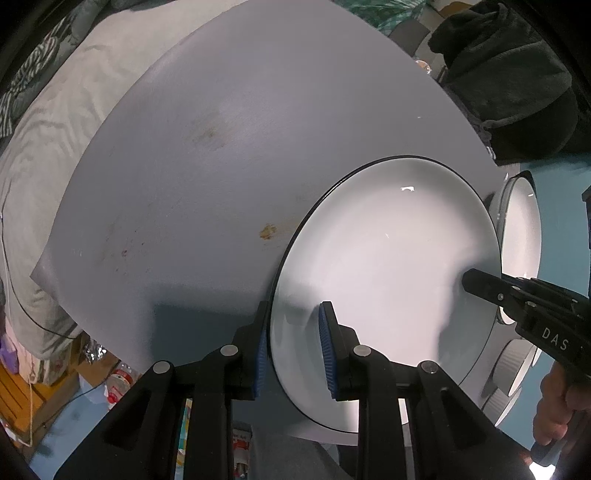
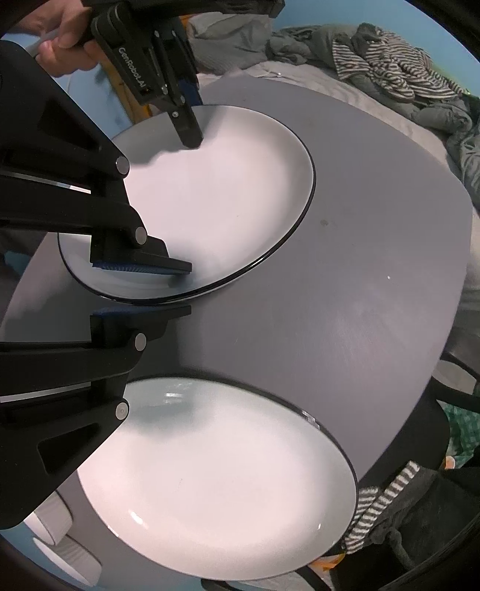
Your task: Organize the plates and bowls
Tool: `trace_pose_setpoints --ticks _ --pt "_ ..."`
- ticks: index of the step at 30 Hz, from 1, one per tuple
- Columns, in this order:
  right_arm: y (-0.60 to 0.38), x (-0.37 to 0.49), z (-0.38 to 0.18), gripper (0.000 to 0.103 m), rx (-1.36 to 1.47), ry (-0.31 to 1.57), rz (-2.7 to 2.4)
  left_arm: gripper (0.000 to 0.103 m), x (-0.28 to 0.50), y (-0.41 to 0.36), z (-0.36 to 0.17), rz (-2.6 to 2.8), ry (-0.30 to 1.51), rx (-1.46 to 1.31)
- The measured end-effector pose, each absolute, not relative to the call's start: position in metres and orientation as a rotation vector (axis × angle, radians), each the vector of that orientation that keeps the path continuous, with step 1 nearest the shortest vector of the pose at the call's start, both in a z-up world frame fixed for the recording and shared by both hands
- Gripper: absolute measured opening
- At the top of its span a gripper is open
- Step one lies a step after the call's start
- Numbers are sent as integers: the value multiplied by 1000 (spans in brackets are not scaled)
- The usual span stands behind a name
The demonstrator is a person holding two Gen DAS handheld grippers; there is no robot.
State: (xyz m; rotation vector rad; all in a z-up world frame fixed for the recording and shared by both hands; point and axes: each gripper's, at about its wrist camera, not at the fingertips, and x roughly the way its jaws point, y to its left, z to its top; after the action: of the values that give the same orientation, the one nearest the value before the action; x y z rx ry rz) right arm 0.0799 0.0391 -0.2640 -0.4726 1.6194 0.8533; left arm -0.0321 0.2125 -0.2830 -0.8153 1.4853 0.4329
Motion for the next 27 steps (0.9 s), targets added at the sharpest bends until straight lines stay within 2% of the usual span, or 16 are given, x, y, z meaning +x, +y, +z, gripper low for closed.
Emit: trace_pose_setpoints --ticks 27 --pt "-26 137 -228 15 -358 1594 785 25 37 165 -241 339 1447 -714"
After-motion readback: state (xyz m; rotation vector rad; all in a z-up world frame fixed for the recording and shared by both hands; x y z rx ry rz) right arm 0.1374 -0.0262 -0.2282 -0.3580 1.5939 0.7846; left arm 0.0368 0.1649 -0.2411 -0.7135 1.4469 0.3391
